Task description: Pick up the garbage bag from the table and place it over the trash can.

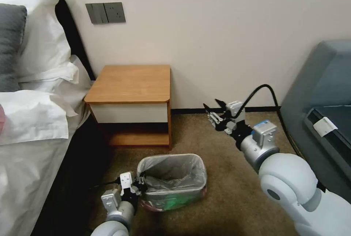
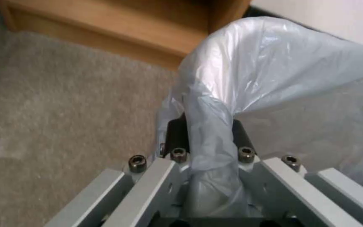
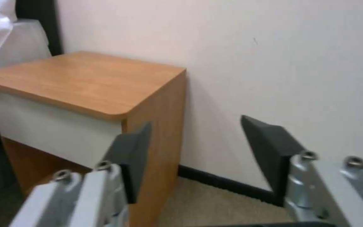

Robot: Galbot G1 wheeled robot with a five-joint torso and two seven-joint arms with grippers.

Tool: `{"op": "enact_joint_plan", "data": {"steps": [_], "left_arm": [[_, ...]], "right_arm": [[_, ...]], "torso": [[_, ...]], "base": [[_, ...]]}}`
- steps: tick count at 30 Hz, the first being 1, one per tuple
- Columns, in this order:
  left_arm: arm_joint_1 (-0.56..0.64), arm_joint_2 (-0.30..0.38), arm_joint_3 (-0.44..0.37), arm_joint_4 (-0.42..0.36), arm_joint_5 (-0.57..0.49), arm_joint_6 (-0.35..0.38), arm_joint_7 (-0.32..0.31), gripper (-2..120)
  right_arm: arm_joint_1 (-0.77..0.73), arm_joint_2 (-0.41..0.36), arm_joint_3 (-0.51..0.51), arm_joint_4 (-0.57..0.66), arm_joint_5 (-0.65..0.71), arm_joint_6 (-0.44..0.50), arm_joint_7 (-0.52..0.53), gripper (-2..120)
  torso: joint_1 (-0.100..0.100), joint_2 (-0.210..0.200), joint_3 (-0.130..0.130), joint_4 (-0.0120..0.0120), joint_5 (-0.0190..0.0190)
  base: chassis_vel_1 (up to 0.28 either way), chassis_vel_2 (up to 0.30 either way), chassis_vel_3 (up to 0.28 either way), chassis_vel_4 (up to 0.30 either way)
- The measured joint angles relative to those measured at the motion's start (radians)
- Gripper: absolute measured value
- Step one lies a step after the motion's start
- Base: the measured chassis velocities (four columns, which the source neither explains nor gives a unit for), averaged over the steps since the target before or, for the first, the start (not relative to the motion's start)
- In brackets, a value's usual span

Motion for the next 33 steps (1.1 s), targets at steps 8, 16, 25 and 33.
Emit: {"op": "enact_joint_plan", "data": {"steps": [8,16,25,33], "left_arm": [[-0.038,-0.015,0.009,0.035,0.006,0.028,0.0,27],[-0.028,-0.016,0.004,0.012,0.024,0.059,-0.004,59],[-0.023,-0.006,-0.035,-0.026,0.046,0.023,0.002,90],[0.012,-0.007,-0.127,-0.088,0.132,-0.137,0.028,100]], "right_arm": [[-0.021,0.003,0.013,0.004,0.0,0.016,-0.002,92],[-0.016,0.013,0.001,0.001,0.002,0.02,-0.002,100],[-0.02,0.031,-0.02,0.011,0.001,0.02,0.007,100],[-0.183,0.086,0.073,0.029,-0.068,0.09,-0.037,100]], "torso": [[0.0,0.0,0.0,0.0,0.0001],[0.0,0.0,0.0,0.0,-0.0004],[0.0,0.0,0.0,0.0,-0.0003],[0.0,0.0,0.0,0.0002,-0.0002]], "base": [[0.0,0.0,0.0,0.0],[0.0,0.0,0.0,0.0],[0.0,0.0,0.0,0.0],[0.0,0.0,0.0,0.0]]}}
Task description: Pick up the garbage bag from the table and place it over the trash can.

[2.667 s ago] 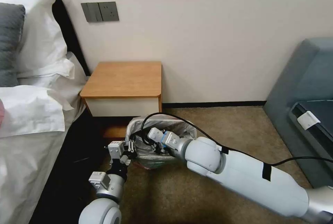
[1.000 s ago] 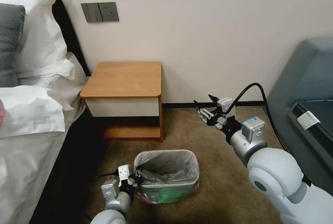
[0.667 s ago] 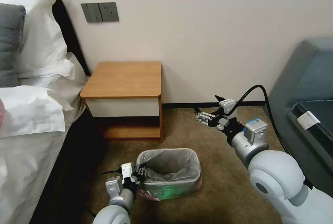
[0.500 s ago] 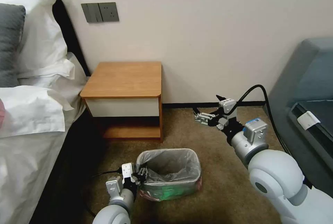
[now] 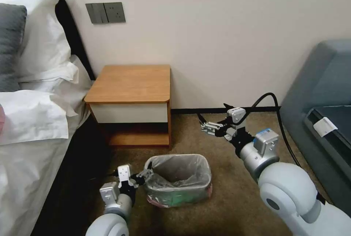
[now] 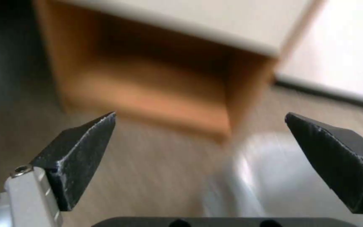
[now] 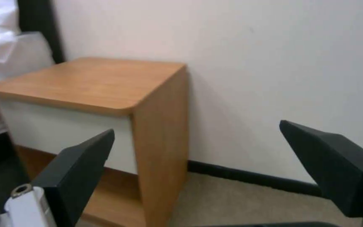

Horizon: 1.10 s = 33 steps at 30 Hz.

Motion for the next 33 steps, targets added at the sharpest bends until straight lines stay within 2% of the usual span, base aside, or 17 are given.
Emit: {"op": "enact_joint_plan", "data": {"steps": [1,2,3,4,7,8,10,11,12,13,15,20,33], "left_arm": [[0.008,0.0,-0.029,0.0,0.041,-0.051,0.006,100],[0.021,0.002,-0.054,-0.005,0.078,-0.111,0.019,100],[0.021,0.002,-0.054,-0.005,0.078,-0.111,0.019,100],[0.037,0.001,-0.065,-0.013,0.107,-0.165,0.042,100],[0.111,-0.006,-0.094,-0.044,0.17,-0.319,0.173,100],[0.111,-0.006,-0.094,-0.044,0.17,-0.319,0.173,100],[0.175,-0.012,-0.109,-0.067,0.188,-0.394,0.198,100],[0.204,-0.016,-0.111,-0.079,0.19,-0.409,0.198,100],[0.204,-0.016,-0.111,-0.079,0.19,-0.409,0.198,100],[0.274,-0.024,-0.111,-0.101,0.199,-0.441,0.196,100],[0.353,-0.04,-0.107,-0.113,0.227,-0.484,0.187,100],[0.431,-0.077,-0.092,-0.111,0.291,-0.541,0.156,100],[0.43,-0.081,-0.088,-0.105,0.3,-0.54,0.149,100]], "right_arm": [[-0.048,0.025,0.035,-0.01,-0.039,0.041,-0.035,100],[-0.127,0.068,0.088,-0.039,-0.1,0.139,-0.094,100],[-0.127,0.068,0.088,-0.039,-0.1,0.139,-0.094,100],[-0.199,0.109,0.119,-0.067,-0.158,0.236,-0.137,100],[-0.444,0.277,0.183,-0.113,-0.348,0.513,-0.233,100],[-0.444,0.277,0.183,-0.113,-0.348,0.513,-0.233,100],[-0.542,0.391,0.199,-0.121,-0.415,0.626,-0.263,100],[-0.565,0.418,0.202,-0.122,-0.428,0.652,-0.267,100],[-0.565,0.418,0.202,-0.122,-0.428,0.652,-0.267,100],[-0.612,0.462,0.2,-0.127,-0.454,0.71,-0.262,100],[-0.651,0.467,0.182,-0.135,-0.472,0.768,-0.215,100],[-0.692,0.454,0.157,-0.136,-0.493,0.84,-0.142,100],[-0.685,0.452,0.156,-0.133,-0.49,0.833,-0.139,100]], "torso": [[0.0,0.0,0.0,-0.0001,0.0],[0.0,0.0,0.0,0.0,0.0],[0.0,0.0,0.0,0.0,0.0],[0.0,0.0,0.0,-0.0003,0.0003],[0.0,0.0,0.0,-0.0008,0.0],[0.0,0.0,0.0,-0.0008,0.0],[0.0,0.0,0.0,-0.0009,-0.0001],[0.0,0.0,0.0,-0.0008,-0.0003],[0.0,0.0,0.0,-0.0008,-0.0003],[0.0,0.0,0.0,-0.0005,-0.0001],[0.0,0.0,0.0,0.0001,0.0002],[0.0,0.0,0.0,0.0,0.0001],[0.0,0.0,0.0,-0.0002,0.0002]], "base": [[0.0,0.0,0.0,0.0],[0.0,0.0,0.0,0.0],[0.0,0.0,0.0,0.0],[0.0,0.0,0.0,0.0],[0.0,0.0,0.0,0.0],[0.0,0.0,0.0,0.0],[0.0,0.0,0.0,0.0],[0.0,0.0,0.0,0.0],[0.0,0.0,0.0,0.0],[0.0,0.0,0.0,0.0],[0.0,0.0,0.0,0.0],[0.0,0.0,0.0,0.0],[0.0,0.0,0.0,0.0]]}}
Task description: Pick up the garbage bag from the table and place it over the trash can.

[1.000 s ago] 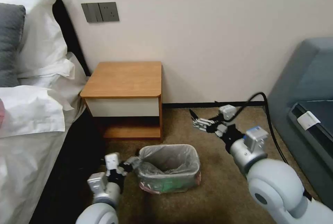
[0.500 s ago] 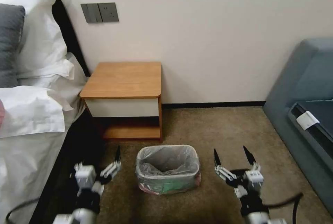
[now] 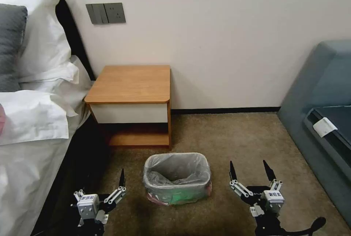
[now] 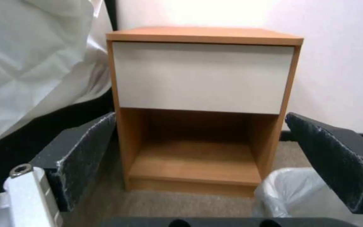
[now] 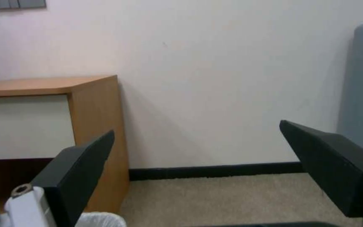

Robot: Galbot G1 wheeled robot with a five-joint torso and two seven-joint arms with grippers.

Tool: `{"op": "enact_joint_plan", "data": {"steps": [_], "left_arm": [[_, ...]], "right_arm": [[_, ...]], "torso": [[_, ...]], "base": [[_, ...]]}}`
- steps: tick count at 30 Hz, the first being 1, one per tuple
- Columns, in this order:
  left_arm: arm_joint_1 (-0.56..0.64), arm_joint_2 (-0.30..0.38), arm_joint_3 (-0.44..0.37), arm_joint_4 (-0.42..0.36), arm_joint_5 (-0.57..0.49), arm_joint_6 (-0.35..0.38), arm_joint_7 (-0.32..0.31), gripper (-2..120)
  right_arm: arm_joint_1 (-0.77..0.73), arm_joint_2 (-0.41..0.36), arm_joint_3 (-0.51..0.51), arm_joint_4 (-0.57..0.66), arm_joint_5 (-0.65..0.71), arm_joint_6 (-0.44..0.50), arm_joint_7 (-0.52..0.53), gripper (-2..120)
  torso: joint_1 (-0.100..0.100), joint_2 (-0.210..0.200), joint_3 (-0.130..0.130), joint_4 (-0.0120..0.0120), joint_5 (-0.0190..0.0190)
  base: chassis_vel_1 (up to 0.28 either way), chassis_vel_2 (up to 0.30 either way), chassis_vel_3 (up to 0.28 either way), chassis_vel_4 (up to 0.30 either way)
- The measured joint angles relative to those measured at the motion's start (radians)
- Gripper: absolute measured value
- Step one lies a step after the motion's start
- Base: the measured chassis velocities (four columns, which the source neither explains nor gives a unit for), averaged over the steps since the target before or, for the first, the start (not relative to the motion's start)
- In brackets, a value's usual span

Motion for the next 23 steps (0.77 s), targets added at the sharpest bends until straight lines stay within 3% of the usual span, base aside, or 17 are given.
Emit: {"op": "enact_joint_plan", "data": {"steps": [23], "left_arm": [[-0.004,0.001,0.001,0.002,-0.004,0.006,-0.001,100]], "right_arm": [[0.005,-0.003,-0.002,0.002,0.005,-0.008,0.0,100]], "torso": [[0.0,0.0,0.0,0.0,0.0]], "base": [[0.0,0.0,0.0,0.0]]}}
